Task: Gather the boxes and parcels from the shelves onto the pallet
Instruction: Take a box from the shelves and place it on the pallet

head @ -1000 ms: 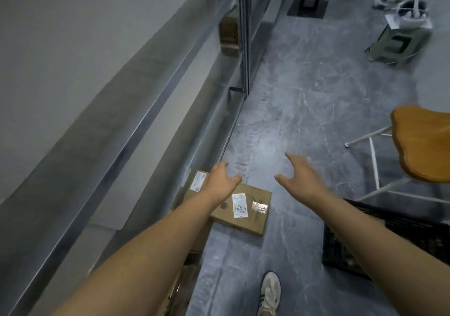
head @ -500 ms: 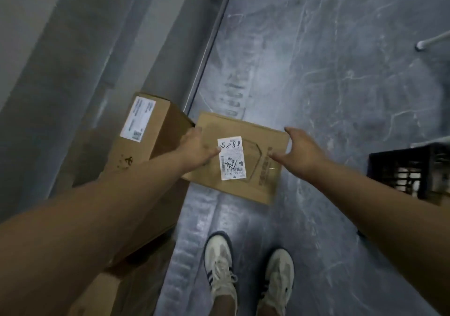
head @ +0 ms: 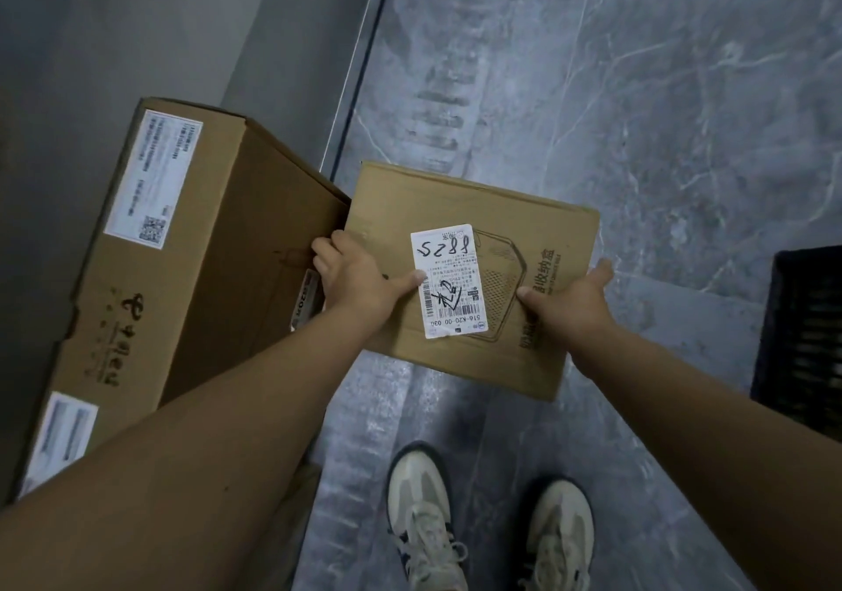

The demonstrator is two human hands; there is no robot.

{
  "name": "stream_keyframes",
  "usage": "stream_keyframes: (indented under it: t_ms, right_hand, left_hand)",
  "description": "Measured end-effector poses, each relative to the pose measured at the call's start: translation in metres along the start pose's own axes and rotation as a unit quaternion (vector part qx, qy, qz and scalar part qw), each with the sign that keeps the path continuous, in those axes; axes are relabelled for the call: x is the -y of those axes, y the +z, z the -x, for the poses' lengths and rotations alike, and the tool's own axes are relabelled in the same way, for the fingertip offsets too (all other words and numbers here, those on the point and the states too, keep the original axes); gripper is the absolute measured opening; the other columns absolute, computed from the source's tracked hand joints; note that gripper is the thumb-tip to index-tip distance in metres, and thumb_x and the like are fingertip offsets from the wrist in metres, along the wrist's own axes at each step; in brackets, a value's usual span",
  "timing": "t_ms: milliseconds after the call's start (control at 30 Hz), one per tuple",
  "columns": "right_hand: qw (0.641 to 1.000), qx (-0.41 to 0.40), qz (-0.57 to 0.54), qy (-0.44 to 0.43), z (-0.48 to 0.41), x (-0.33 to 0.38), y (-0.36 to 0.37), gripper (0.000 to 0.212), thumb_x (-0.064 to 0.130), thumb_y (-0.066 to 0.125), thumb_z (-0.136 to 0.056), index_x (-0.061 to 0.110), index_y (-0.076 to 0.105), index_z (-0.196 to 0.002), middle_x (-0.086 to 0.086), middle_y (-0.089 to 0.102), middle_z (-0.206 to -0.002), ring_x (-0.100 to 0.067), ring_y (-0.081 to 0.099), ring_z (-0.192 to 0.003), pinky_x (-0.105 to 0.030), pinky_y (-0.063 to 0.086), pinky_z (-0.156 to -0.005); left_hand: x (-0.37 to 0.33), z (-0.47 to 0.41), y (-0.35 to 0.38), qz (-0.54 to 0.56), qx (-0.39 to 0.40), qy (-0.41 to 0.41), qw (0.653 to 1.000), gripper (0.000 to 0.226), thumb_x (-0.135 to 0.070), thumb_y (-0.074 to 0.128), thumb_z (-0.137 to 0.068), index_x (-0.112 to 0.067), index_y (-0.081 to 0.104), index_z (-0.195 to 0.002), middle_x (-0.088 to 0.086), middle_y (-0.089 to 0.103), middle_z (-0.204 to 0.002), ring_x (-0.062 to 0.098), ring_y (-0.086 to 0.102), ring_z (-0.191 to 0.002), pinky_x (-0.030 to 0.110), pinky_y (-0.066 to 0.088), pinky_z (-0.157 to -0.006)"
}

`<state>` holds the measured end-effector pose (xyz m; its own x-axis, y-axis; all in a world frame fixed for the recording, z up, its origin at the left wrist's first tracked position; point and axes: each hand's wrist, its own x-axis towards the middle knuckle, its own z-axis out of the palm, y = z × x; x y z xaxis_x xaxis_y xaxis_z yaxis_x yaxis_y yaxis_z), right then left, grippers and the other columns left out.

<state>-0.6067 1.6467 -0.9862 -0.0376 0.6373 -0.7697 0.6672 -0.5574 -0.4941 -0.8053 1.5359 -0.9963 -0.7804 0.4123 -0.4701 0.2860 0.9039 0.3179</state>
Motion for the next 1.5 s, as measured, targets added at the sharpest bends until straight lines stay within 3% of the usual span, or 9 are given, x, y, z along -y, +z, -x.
stream_keyframes:
  t_ms: [100,233,467,767,967,1067,1167,1333,1500]
  right_hand:
    - [0.998,0.023,-0.019,0.055,-0.003,-0.005,0.001,0.085,0.023,0.08,-0.078,0.007,0.024,-0.139,-0.013,0.051,-0.135,-0.034,0.05,-0.125,-0.051,0.042,-0.104]
    - [0.998,0.018,-0.026,0.058,-0.001,-0.004,-0.014,0.088,0.026,0.087,-0.068,0.013,0.031,-0.135,-0.01,0.055,-0.13,-0.033,0.054,-0.119,-0.052,0.045,-0.101]
    - [0.999,0.01,-0.049,0.014,0.053,0.057,-0.088,0.079,0.024,0.088,-0.065,0.015,0.042,-0.129,-0.003,0.06,-0.122,-0.025,0.058,-0.11,-0.047,0.047,-0.1]
    - [0.989,-0.03,-0.056,-0.133,0.218,0.248,-0.221,0.067,0.037,0.092,-0.052,0.025,0.062,-0.111,0.004,0.071,-0.107,-0.02,0.067,-0.099,-0.045,0.051,-0.096]
    - [0.976,-0.03,-0.05,-0.211,0.399,0.333,-0.306,0.052,0.036,0.089,-0.06,0.03,0.064,-0.106,0.006,0.072,-0.104,-0.016,0.067,-0.096,-0.04,0.051,-0.094]
    - [0.969,-0.023,-0.069,-0.235,0.473,0.354,-0.337,0.046,0.034,0.089,-0.061,0.031,0.066,-0.101,0.011,0.071,-0.09,-0.008,0.066,-0.083,-0.029,0.053,-0.075]
    - [0.96,-0.014,-0.086,-0.265,0.525,0.368,-0.357,0.04,0.029,0.09,-0.061,0.032,0.063,-0.09,0.017,0.066,-0.075,-0.001,0.063,-0.071,-0.02,0.046,-0.058]
    - [0.946,0.004,-0.094,-0.309,0.568,0.366,-0.375,0.036,0.026,0.091,-0.061,0.035,0.067,-0.086,0.011,0.075,-0.084,-0.015,0.073,-0.078,-0.038,0.057,-0.081]
    - [0.937,0.074,-0.073,-0.334,0.592,0.35,-0.368,0.048,0.033,0.088,-0.06,0.036,0.069,-0.104,0.008,0.076,-0.09,-0.02,0.073,-0.081,-0.046,0.057,-0.086]
  left_hand:
    - [0.002,-0.001,0.001,0.022,0.029,-0.037,0.999,0.126,-0.053,0.09,-0.049,-0.009,0.017,-0.142,0.013,0.028,-0.142,0.032,0.031,-0.132,0.044,0.031,-0.109]
    - [-0.006,0.019,-0.002,0.017,0.042,-0.085,0.995,0.124,-0.058,0.091,-0.04,-0.013,0.021,-0.132,0.011,0.031,-0.139,0.03,0.033,-0.127,0.044,0.034,-0.103]
    - [-0.056,0.072,-0.063,0.062,0.042,-0.052,0.996,0.117,-0.064,0.088,-0.038,-0.016,0.022,-0.122,0.007,0.03,-0.132,0.024,0.029,-0.121,0.037,0.033,-0.097]
    - [-0.188,0.146,-0.302,0.141,-0.038,0.058,0.988,0.12,-0.053,0.091,-0.046,-0.005,0.024,-0.133,0.015,0.031,-0.139,0.032,0.028,-0.133,0.04,0.026,-0.11]
    - [-0.227,0.249,-0.485,0.166,-0.101,0.148,0.97,0.121,-0.056,0.089,-0.048,-0.014,0.021,-0.139,0.008,0.026,-0.141,0.027,0.027,-0.135,0.043,0.03,-0.111]
    - [-0.236,0.301,-0.554,0.184,-0.123,0.193,0.956,0.119,-0.058,0.088,-0.048,-0.016,0.023,-0.139,0.006,0.026,-0.14,0.024,0.03,-0.133,0.04,0.031,-0.108]
    - [-0.236,0.343,-0.597,0.24,-0.126,0.2,0.942,0.113,-0.058,0.087,-0.049,-0.018,0.027,-0.136,0.006,0.029,-0.138,0.018,0.04,-0.118,0.03,0.032,-0.097]
    - [-0.214,0.403,-0.608,0.332,-0.164,0.181,0.911,0.087,-0.054,0.089,-0.05,-0.034,0.03,-0.111,-0.003,0.031,-0.117,0.012,0.043,-0.098,0.029,0.034,-0.09]
    - [-0.171,0.477,-0.586,0.386,-0.227,0.113,0.887,0.083,-0.04,0.091,-0.054,-0.027,0.037,-0.116,-0.003,0.033,-0.123,0.008,0.039,-0.104,0.023,0.031,-0.092]
